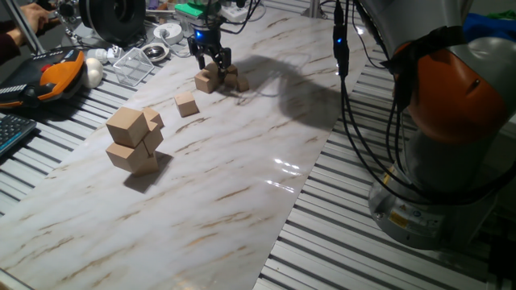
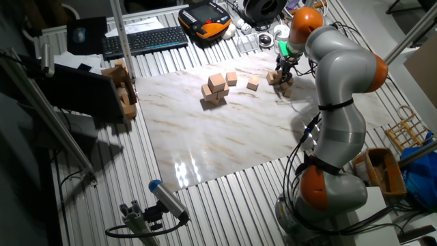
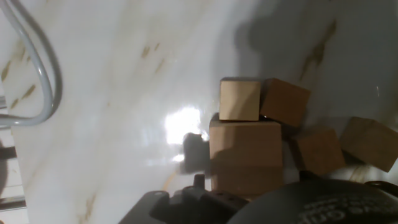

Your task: Stack the blocks into a cross shape

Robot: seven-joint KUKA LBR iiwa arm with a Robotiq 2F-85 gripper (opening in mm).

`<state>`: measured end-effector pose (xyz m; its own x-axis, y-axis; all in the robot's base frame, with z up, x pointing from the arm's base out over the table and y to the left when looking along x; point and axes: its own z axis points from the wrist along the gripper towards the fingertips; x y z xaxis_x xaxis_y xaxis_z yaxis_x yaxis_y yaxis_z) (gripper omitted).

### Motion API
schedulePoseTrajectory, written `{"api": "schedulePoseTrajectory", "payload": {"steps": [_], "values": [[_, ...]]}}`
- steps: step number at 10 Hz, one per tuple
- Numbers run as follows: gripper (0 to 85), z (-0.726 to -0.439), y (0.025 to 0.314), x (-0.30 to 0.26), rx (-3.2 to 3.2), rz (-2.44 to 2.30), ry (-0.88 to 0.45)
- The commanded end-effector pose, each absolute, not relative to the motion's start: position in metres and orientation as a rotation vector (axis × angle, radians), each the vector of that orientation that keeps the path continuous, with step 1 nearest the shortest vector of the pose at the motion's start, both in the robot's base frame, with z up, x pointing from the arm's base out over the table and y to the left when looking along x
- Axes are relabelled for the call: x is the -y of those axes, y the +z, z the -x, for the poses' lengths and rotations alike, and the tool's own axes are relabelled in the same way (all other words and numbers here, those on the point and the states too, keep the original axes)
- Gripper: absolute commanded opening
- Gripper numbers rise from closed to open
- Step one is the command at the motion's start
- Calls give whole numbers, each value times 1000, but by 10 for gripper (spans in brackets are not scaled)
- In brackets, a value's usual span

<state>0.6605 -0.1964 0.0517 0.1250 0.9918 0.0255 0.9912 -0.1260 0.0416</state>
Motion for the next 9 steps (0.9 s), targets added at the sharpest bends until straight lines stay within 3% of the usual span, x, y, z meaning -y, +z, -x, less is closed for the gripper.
{"api": "schedulePoseTrajectory", "payload": {"steps": [1, 9], "values": [[680, -661, 52, 197, -2069, -2346, 70], [680, -664, 51, 196, -2091, -2339, 74]]}}
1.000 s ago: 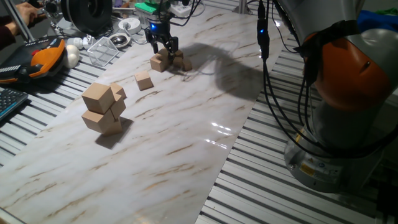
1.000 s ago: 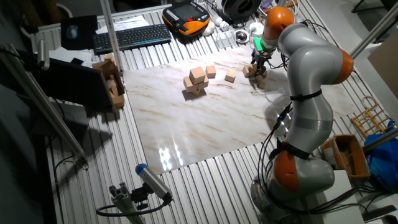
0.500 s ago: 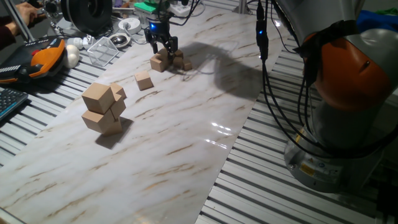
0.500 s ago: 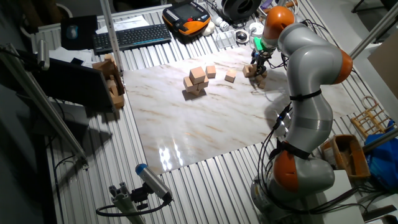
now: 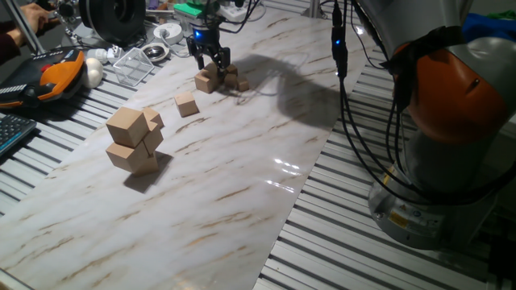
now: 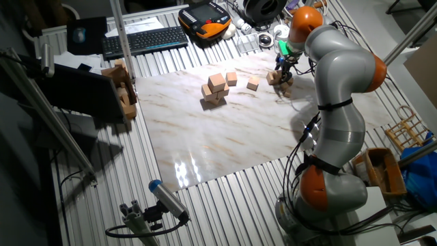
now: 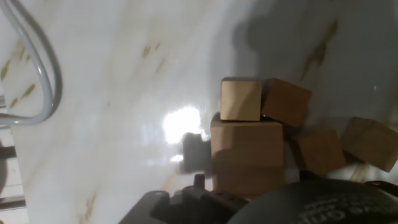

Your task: Stack the blocks into a cross shape

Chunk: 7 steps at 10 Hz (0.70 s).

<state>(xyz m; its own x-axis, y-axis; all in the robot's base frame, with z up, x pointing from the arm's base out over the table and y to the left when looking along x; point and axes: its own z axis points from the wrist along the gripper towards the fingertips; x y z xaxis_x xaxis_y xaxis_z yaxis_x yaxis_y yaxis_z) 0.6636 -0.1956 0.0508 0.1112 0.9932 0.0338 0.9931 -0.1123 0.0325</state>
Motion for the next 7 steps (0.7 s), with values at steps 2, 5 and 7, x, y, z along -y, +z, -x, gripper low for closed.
{"api": "schedulePoseTrajectory", "payload": {"steps": [2, 5, 7], "values": [[510, -664, 50, 195, -2094, -2347, 72], [510, -663, 50, 195, -2102, -2341, 73], [340, -663, 50, 195, -2102, -2334, 82]]}}
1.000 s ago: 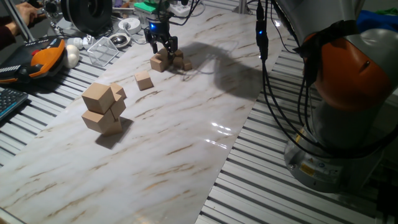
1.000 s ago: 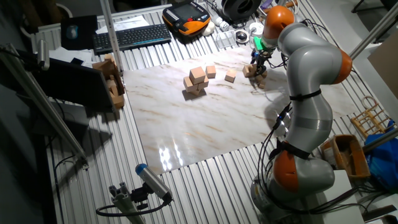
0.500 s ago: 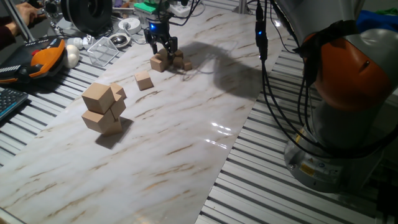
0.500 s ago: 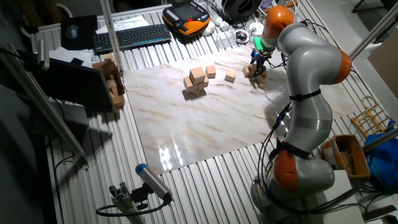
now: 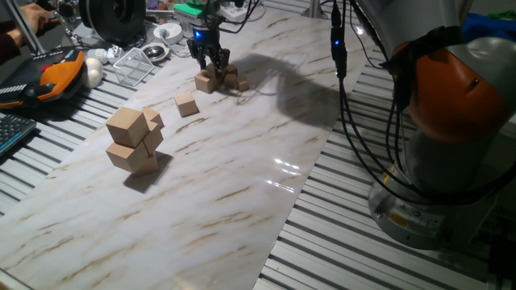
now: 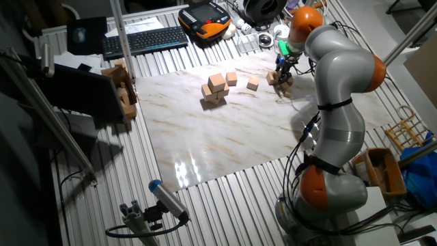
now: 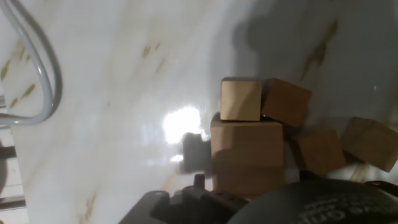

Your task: Stack the blocks into a cross shape

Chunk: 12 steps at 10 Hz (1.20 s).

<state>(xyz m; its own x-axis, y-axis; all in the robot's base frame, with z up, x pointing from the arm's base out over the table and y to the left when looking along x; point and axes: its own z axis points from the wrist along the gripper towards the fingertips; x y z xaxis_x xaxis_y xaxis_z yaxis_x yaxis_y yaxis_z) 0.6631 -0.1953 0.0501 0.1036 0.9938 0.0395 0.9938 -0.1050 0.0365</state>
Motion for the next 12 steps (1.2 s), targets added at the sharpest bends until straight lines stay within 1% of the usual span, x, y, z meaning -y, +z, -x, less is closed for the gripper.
{"api": "schedulePoseTrajectory", "payload": {"steps": [1, 12], "values": [[0, -663, 50, 195, -2100, -2332, 94], [0, -663, 54, 195, -2129, -2303, 89]]}}
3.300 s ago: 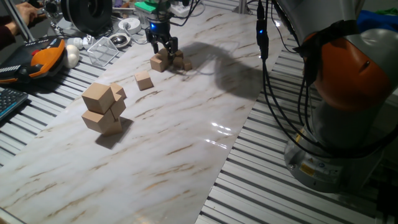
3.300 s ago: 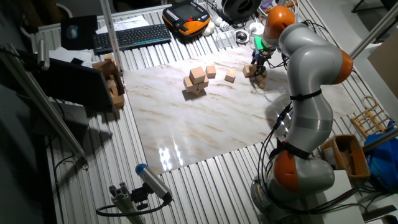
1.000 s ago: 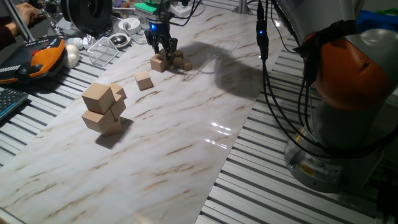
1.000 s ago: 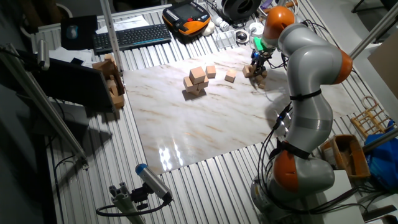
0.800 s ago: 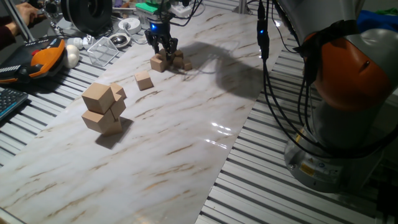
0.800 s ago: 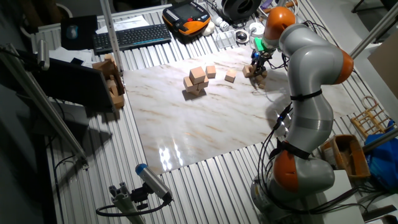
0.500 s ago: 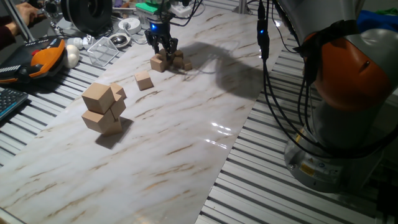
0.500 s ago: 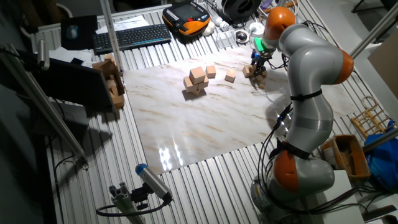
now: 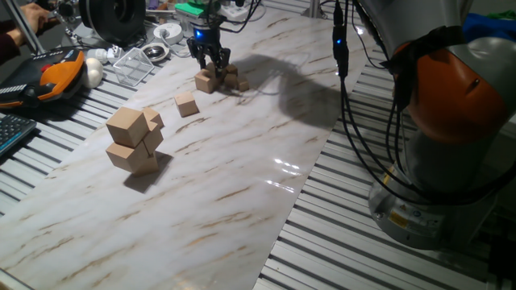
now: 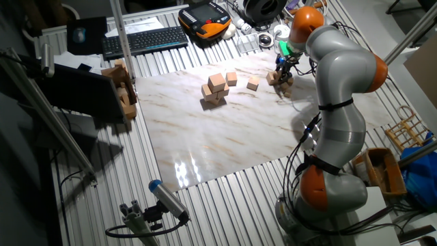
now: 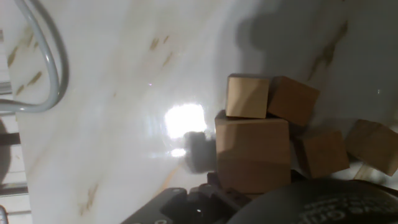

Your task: Stack the blocks into a cross shape

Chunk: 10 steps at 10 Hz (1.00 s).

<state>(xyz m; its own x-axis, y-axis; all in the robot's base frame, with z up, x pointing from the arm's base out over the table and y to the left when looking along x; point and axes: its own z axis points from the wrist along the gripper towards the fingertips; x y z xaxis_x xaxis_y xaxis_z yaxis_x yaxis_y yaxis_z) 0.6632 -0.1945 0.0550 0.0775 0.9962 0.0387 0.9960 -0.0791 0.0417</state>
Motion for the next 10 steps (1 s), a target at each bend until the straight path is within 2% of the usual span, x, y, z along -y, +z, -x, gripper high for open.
{"api": "schedulePoseTrajectory", "payload": {"steps": [1, 6, 10], "values": [[0, -663, 57, 194, -2129, -2303, 86], [0, -662, 89, 178, -2079, -2364, 39], [0, -663, 118, 156, -2089, -2341, 64]]}}
